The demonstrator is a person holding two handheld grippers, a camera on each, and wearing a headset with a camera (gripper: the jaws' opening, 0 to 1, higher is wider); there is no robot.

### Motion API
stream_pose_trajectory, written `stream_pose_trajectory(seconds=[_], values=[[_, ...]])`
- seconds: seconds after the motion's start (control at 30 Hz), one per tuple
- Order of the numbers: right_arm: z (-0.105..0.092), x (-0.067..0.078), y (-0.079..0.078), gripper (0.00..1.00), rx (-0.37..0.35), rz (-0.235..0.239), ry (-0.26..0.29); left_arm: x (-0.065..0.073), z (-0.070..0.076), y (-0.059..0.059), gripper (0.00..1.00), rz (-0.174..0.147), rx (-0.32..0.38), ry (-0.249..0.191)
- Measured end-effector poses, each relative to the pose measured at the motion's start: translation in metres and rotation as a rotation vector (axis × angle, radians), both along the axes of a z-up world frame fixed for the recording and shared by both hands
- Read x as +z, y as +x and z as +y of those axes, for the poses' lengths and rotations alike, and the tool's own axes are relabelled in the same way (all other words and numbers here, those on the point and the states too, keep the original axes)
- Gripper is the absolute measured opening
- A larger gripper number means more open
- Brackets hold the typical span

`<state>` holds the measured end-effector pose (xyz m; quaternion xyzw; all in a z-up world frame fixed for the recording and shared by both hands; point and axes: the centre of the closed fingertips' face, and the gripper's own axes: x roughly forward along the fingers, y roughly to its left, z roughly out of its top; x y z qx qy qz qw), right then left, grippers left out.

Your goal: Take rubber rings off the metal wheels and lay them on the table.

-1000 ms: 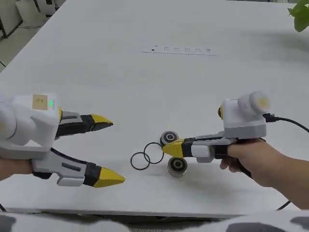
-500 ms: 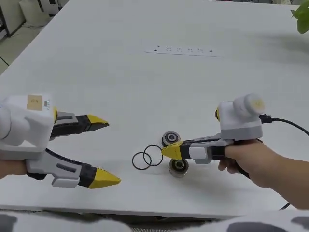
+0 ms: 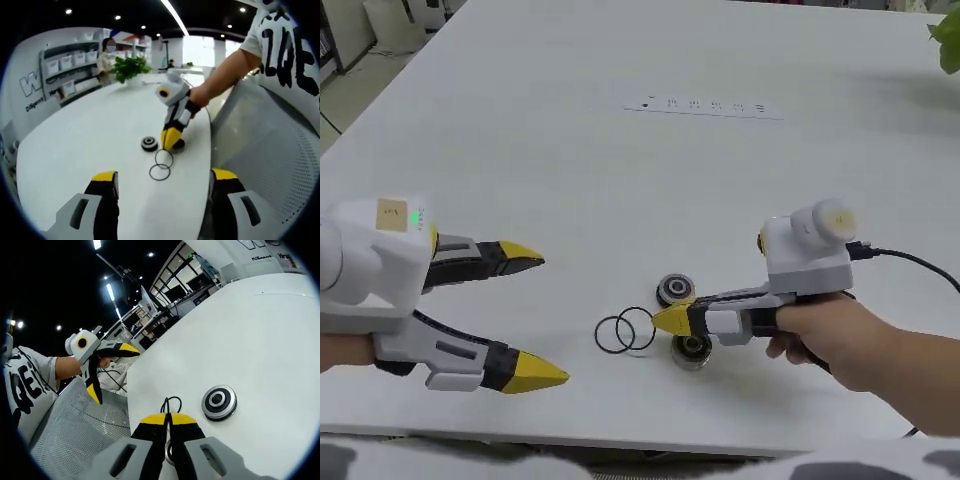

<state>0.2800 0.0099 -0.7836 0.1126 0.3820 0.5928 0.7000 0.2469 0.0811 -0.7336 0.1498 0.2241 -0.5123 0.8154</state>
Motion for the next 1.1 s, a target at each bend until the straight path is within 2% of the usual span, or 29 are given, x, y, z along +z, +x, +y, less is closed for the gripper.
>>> stream_pose_trajectory(seconds=[0.93,1.1], values=[[0.004,-0.011,0.004,0.0,-0.007,-0.052,-0.052,-0.002,0.0,0.0,0.75,0.008,0.007,0.004],[0.003,-0.012,0.006,0.03,-0.013,-0.059,-0.056,-0.002,0.001,0.001,0.75,0.008,0.01,0.004]])
